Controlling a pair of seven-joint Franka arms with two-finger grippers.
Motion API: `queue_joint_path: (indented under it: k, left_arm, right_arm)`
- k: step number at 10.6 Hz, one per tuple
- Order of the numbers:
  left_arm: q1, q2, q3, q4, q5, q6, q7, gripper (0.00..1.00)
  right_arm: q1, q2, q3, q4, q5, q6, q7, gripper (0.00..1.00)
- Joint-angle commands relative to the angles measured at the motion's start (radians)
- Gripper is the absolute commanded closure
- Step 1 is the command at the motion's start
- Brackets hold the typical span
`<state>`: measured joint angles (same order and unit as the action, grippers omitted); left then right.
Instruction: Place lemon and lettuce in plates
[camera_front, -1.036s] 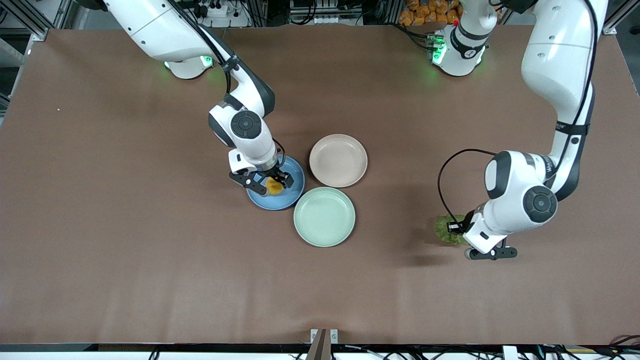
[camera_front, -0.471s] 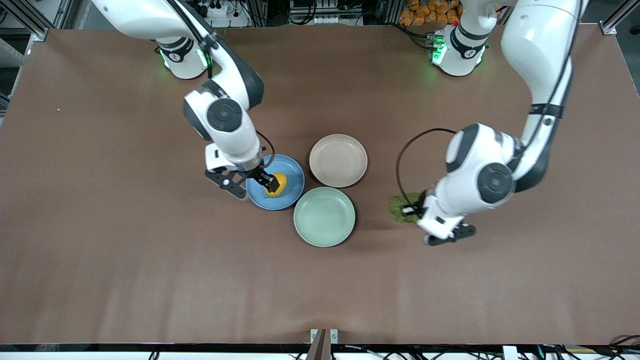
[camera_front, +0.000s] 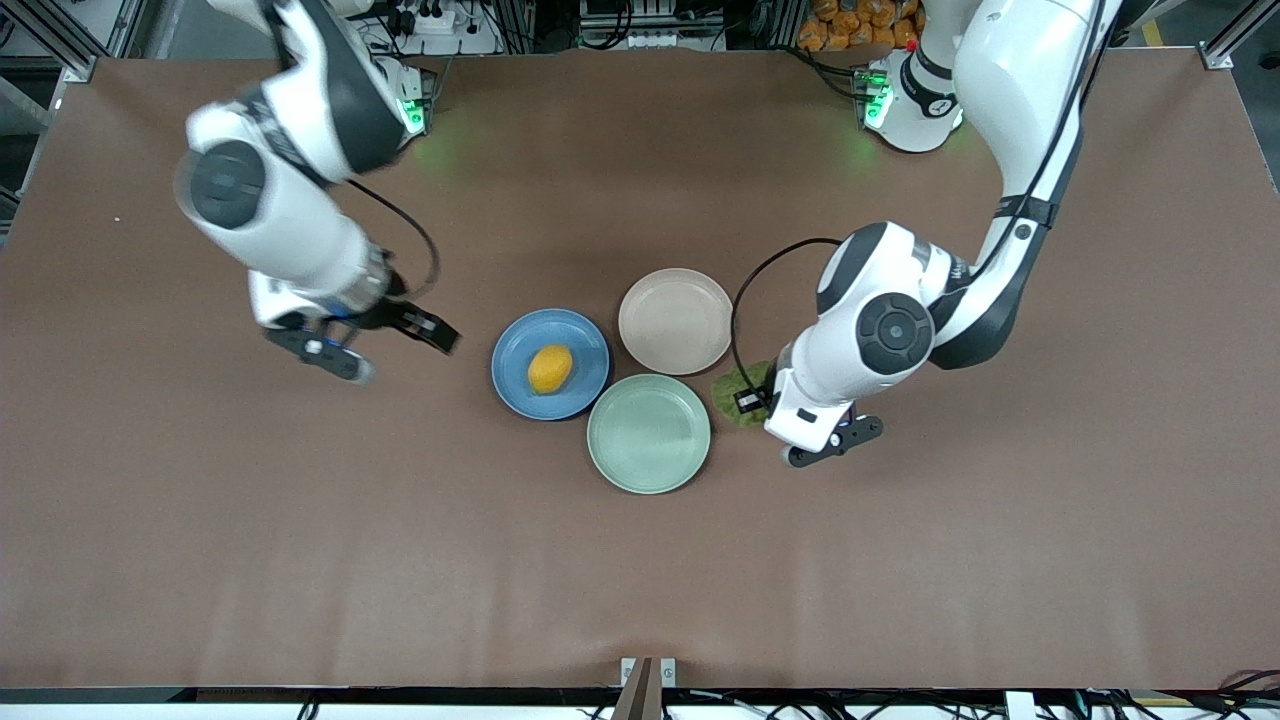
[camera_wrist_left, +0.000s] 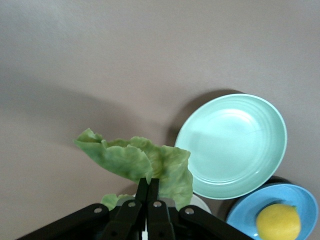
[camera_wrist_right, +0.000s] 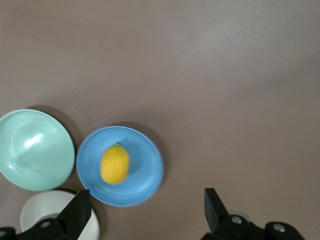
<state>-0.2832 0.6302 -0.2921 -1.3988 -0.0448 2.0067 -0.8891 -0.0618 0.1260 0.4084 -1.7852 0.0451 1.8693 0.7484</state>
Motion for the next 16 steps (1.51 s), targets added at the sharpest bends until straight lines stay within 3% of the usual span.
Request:
queue_joint_path:
  k: [1, 4, 8, 11, 14, 15, 16]
  left_arm:
    - [-0.04, 0.036, 0.005, 0.047, -0.024, 0.012, -0.079, 1.0]
    - [-0.047, 0.031, 0.005, 0.014, -0.102, 0.0, -0.158, 1.0]
    - [-0.088, 0.039, 0.004, -0.049, -0.112, -0.032, -0.212, 1.0]
    - [-0.094, 0.036, 0.002, -0.124, -0.176, -0.032, -0.211, 1.0]
    - [-0.114, 0.063, 0.002, -0.131, -0.21, -0.025, -0.211, 1.0]
    - [-0.12, 0.069, 0.002, -0.129, -0.219, -0.02, -0.211, 0.91]
    - [-0.135, 0.071, 0.002, -0.129, -0.225, -0.011, -0.212, 0.97]
  right_arm:
    - [-0.102, -0.104, 0.009, -0.028, 0.039, -0.106, -0.174, 0.0]
    - [-0.13, -0.172, -0.08, -0.029, 0.039, -0.186, -0.34, 0.0]
    - [-0.155, -0.209, -0.166, -0.028, 0.039, -0.223, -0.518, 0.0]
    - [-0.156, -0.229, -0.197, -0.028, 0.039, -0.225, -0.566, 0.0]
    - [-0.179, -0.265, -0.204, -0.028, 0.039, -0.237, -0.619, 0.0]
    - [-0.178, -0.269, -0.226, -0.025, 0.038, -0.237, -0.689, 0.0]
    - [-0.171, -0.269, -0.259, -0.016, 0.038, -0.239, -0.737, 0.0]
